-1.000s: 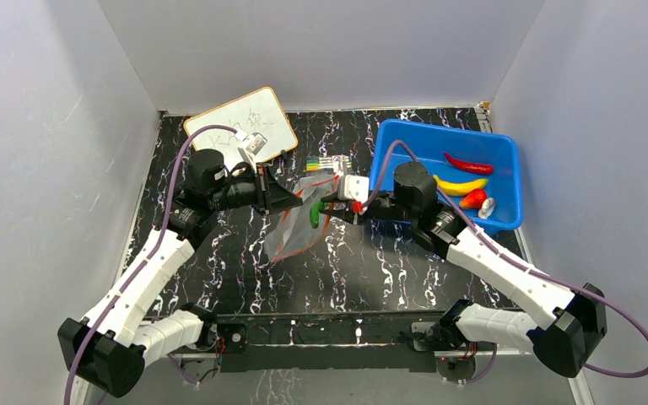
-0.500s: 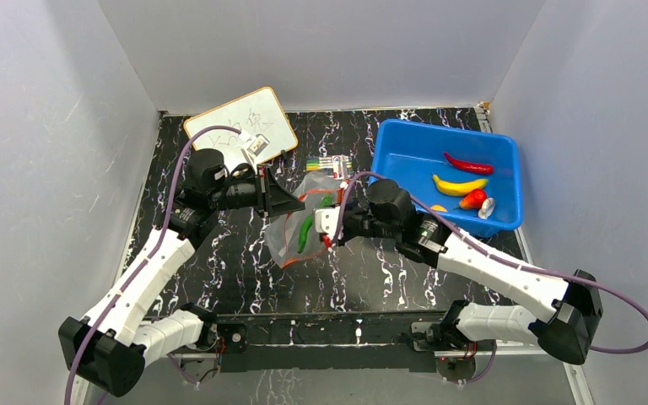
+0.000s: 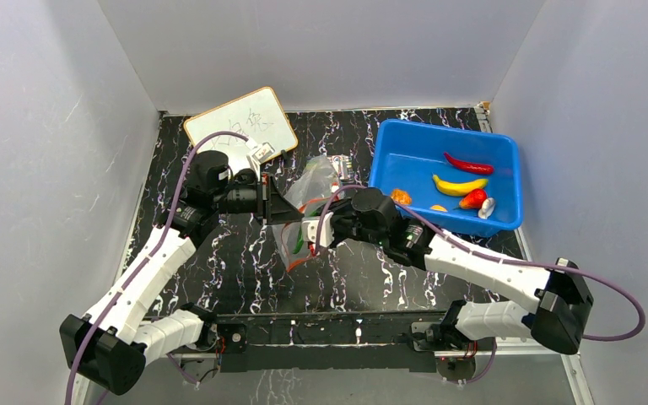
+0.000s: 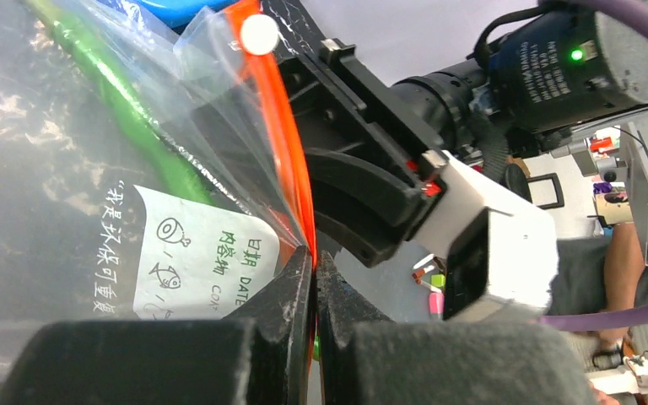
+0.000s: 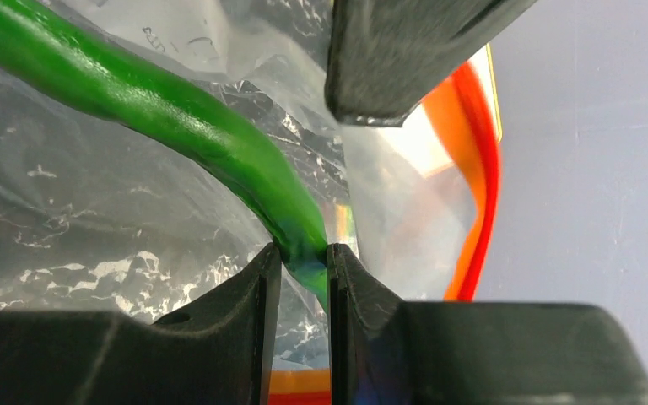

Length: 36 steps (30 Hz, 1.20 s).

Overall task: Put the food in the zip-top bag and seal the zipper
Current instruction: Place the fake vegetable in the zipper food storage bag.

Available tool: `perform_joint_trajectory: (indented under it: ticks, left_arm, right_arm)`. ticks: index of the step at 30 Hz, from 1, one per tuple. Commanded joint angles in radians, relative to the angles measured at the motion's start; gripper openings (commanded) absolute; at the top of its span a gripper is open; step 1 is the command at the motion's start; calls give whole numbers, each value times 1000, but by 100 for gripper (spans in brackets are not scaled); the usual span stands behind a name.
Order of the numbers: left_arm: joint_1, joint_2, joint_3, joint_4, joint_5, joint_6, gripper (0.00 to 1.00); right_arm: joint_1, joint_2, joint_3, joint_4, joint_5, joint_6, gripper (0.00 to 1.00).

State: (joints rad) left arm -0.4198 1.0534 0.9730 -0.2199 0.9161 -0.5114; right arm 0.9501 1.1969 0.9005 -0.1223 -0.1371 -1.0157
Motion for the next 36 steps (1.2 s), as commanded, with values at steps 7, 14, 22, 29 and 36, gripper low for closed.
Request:
perform_joint_trajectory:
  ticks: [7, 14, 22, 29, 36]
  left_arm:
    - [1, 8, 66, -23, 96, -31, 0]
    - [1, 14, 55, -20, 50, -51, 0]
    - [1, 15, 66, -76, -108, 4, 0]
    - [1, 20, 89, -163, -360, 82, 0]
    - [1, -5, 123, -200, -566, 94, 0]
  right_arm:
    - [0, 54, -31, 146, 207, 7, 0]
    - [1, 77, -17, 155, 277, 36, 22]
    - [4, 18, 90, 43, 146, 362, 42]
    - [4, 42, 249, -59, 223, 1425, 49]
    - [3, -64, 163, -148, 371, 2092, 49]
